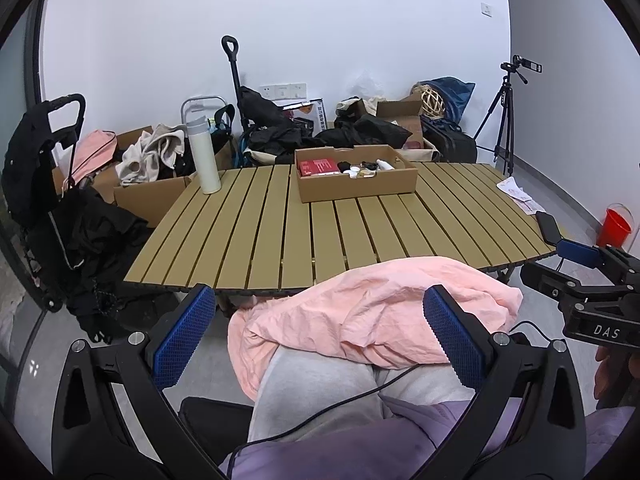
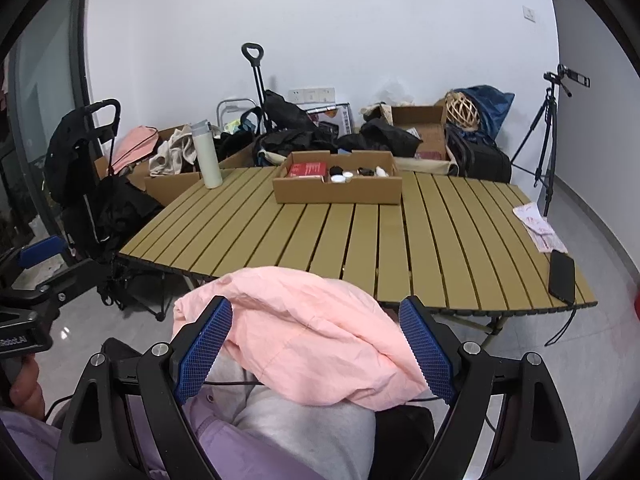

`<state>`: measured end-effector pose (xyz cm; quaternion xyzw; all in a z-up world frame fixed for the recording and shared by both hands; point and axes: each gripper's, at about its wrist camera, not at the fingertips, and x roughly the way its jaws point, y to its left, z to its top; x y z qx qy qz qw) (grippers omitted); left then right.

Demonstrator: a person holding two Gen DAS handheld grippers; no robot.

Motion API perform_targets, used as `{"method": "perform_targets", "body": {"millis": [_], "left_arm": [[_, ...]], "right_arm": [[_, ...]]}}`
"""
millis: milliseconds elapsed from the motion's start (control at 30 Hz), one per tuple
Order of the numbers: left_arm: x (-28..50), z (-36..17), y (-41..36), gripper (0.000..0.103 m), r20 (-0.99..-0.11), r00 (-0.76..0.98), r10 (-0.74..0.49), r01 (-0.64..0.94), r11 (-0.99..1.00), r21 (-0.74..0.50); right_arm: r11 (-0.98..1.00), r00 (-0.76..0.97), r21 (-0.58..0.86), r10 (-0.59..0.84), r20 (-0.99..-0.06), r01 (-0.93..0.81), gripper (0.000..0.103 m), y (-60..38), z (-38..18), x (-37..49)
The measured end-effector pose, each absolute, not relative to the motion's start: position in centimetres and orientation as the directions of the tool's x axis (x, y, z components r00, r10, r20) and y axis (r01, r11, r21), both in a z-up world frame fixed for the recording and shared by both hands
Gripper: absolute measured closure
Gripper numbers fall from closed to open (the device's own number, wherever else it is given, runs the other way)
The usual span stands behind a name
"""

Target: Organize objects

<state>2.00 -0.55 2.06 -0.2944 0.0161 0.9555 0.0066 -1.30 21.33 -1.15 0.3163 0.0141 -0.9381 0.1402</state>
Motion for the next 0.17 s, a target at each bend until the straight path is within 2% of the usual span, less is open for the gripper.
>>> {"method": "perform_targets", "body": {"millis": [167], "left_arm": [[2.13, 1.89, -0.52, 0.0, -0.548, -0.835, 0.043, -0.059, -0.998, 0.012]], "right_arm": [[-0.96, -0.759, 0.061, -0.253, -0.6, 0.272, 0.015, 21.31, -1.19, -1.31]]}}
